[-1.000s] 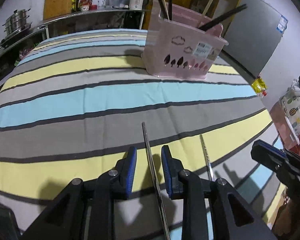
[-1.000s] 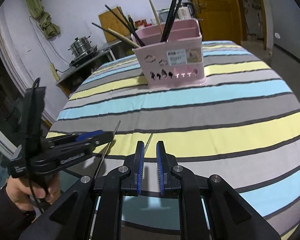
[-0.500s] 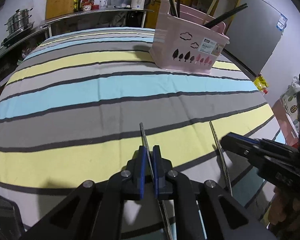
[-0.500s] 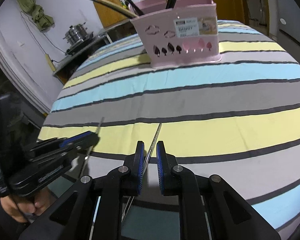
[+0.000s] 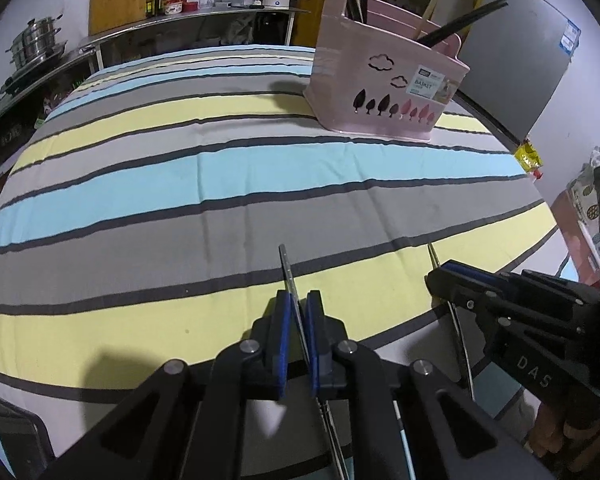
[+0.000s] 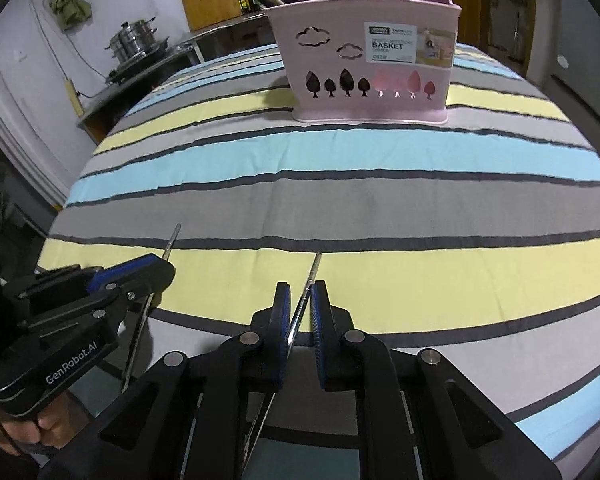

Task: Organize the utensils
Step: 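Close the left tool on a thin chopstick while the right tool grasps another chopstick, then lift and carry both chopsticks over the pink basket with both tools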

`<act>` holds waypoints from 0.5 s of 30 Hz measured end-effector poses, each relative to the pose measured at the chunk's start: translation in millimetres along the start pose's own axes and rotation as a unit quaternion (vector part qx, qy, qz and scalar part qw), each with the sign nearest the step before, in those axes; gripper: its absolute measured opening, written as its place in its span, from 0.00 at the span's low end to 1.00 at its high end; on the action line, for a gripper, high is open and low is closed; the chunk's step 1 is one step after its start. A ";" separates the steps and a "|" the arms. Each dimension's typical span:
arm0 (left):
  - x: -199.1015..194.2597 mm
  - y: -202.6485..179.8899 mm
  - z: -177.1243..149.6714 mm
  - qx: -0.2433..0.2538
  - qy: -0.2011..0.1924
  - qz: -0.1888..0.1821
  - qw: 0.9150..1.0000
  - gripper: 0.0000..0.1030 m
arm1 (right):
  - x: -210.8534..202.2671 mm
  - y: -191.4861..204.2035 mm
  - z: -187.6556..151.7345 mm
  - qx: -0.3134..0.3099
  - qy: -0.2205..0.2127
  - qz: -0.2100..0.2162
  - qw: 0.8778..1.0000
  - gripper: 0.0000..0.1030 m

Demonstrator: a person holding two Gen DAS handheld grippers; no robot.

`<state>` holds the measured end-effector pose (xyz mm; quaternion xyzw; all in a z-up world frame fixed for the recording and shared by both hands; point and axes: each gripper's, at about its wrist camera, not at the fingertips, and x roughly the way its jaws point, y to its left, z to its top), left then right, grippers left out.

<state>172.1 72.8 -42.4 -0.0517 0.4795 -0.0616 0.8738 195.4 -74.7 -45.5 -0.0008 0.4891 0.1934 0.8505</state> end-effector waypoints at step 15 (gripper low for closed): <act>-30.1 -4.0 19.9 -0.007 -0.025 -0.014 1.000 0.05 | -30.0 -13.9 13.6 0.016 -0.029 0.054 0.998 0.04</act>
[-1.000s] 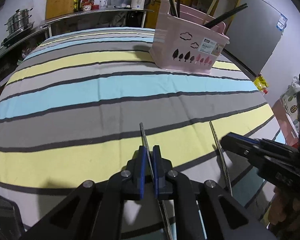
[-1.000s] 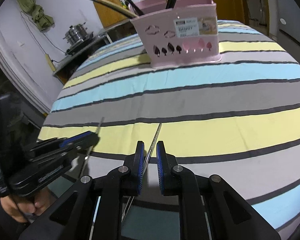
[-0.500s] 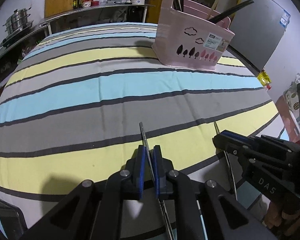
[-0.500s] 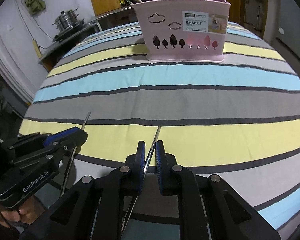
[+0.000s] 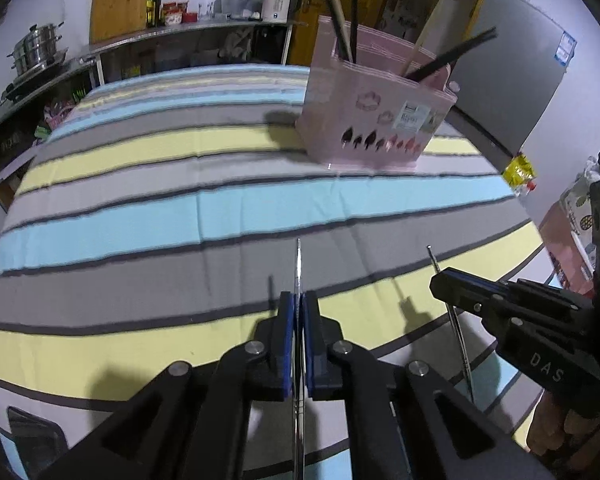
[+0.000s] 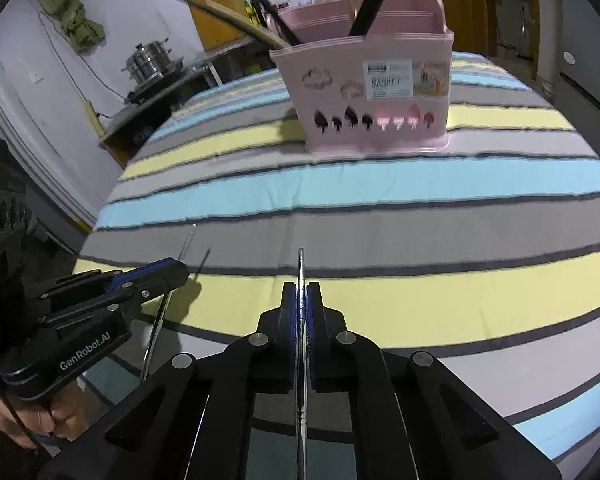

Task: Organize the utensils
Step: 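Lift and carry both chopsticks over the pink basket with both tools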

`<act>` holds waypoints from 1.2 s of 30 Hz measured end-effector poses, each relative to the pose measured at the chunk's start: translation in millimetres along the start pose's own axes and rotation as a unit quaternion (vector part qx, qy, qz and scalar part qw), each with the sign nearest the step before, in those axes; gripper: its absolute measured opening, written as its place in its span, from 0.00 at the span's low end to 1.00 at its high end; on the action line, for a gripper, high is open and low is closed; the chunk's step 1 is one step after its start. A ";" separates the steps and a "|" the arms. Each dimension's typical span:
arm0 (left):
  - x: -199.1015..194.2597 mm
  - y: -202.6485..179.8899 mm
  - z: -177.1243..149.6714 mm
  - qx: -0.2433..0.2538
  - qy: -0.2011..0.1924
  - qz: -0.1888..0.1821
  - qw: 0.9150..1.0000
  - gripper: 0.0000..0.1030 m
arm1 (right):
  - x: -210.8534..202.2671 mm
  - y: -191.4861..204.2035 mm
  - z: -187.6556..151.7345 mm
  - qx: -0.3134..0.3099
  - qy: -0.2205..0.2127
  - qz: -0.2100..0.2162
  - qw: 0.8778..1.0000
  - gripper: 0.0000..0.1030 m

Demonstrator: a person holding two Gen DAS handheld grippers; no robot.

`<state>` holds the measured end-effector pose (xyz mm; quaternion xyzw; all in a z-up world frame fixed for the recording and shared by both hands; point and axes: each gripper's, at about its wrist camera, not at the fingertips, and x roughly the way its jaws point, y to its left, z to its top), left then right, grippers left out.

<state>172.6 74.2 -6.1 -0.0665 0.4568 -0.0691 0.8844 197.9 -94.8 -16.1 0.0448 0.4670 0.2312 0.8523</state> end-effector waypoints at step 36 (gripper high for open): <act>-83.3 -38.6 43.0 0.028 -0.081 -0.025 0.996 0.05 | -106.1 -5.8 39.2 -0.030 -0.120 0.013 0.992 0.04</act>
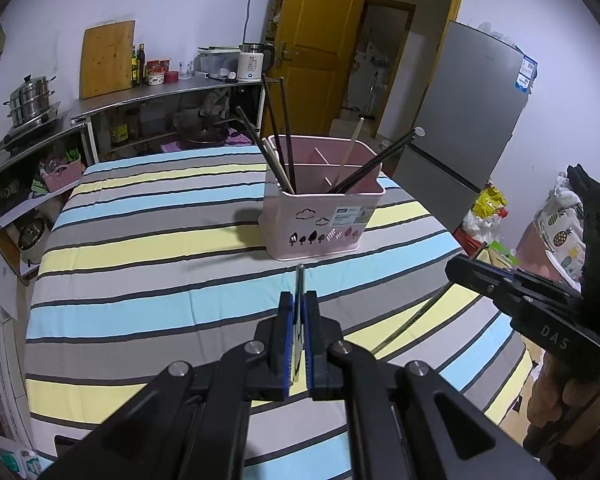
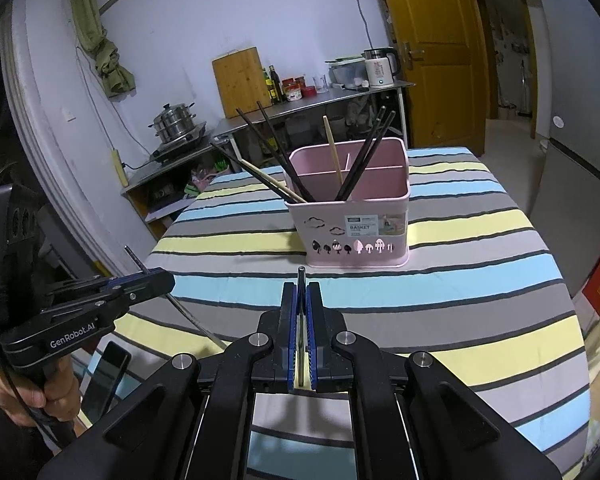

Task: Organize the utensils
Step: 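Lift and carry both chopsticks over the pink basket with both tools, then lower the chopsticks into the basket and open the left tool while the right tool releases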

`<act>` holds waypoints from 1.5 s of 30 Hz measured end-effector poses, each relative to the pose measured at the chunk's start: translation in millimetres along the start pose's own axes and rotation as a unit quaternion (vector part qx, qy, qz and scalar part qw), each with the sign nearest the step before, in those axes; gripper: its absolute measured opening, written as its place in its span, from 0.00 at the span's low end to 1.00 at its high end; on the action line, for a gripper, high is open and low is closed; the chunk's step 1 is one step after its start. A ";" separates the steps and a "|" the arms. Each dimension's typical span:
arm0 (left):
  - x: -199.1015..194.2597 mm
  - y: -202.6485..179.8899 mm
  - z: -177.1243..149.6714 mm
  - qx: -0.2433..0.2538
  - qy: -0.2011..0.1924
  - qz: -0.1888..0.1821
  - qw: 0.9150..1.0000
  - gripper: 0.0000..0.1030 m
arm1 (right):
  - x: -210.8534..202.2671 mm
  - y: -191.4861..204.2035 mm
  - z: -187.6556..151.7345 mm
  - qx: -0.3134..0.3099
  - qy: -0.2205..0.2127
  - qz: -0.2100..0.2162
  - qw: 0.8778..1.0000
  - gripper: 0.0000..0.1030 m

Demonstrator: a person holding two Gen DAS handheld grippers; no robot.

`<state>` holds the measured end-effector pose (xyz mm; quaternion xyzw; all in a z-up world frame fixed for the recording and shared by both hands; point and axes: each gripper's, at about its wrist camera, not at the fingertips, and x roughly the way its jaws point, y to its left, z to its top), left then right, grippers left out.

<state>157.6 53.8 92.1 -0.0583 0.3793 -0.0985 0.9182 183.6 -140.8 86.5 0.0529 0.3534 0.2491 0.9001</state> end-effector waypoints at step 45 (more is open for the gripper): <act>41.7 1.4 155.3 -0.013 -0.076 -0.023 0.997 0.05 | 29.2 -25.9 148.0 0.019 -0.116 0.008 0.993 0.04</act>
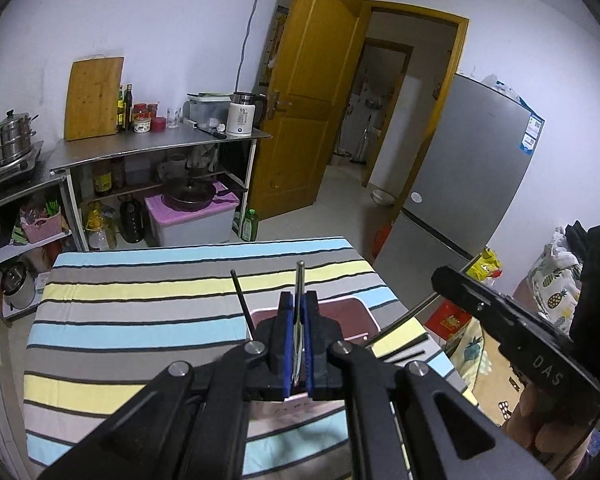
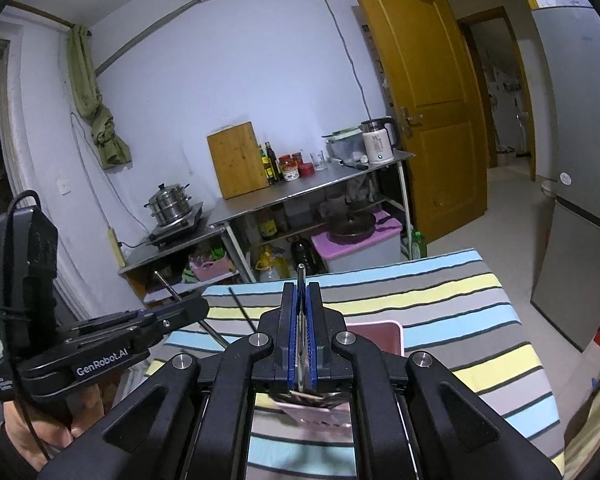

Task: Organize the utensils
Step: 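Lower the chopsticks into the basket and open the left tool while the right tool releases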

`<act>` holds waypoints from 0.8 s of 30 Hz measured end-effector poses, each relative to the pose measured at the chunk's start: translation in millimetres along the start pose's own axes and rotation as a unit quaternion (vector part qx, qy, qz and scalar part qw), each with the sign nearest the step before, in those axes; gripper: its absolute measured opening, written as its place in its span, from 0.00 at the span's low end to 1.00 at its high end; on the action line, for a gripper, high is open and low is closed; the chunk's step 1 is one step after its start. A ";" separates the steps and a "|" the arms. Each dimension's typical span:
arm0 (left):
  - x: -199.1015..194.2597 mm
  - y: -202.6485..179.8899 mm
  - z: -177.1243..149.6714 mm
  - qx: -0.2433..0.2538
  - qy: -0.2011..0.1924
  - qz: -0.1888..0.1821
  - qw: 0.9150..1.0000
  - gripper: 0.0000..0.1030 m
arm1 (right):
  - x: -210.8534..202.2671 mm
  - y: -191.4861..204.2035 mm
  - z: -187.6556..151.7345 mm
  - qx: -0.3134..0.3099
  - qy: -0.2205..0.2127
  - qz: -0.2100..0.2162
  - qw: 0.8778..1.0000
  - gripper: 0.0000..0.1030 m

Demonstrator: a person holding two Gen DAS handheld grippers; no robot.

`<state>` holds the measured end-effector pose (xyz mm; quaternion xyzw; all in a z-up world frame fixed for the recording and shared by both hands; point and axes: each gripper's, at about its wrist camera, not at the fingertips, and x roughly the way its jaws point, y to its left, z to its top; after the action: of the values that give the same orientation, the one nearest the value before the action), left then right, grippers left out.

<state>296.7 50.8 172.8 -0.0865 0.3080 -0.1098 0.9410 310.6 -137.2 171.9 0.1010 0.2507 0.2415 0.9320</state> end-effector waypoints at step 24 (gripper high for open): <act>31.9 10.2 -9.5 0.016 0.024 0.018 0.999 0.05 | 53.1 -4.6 -34.8 -0.022 0.062 -0.027 0.997 0.04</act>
<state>317.6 51.4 145.0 -0.0633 0.3299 -0.0999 0.9366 334.6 -112.2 118.5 0.0584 0.3048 0.2275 0.9230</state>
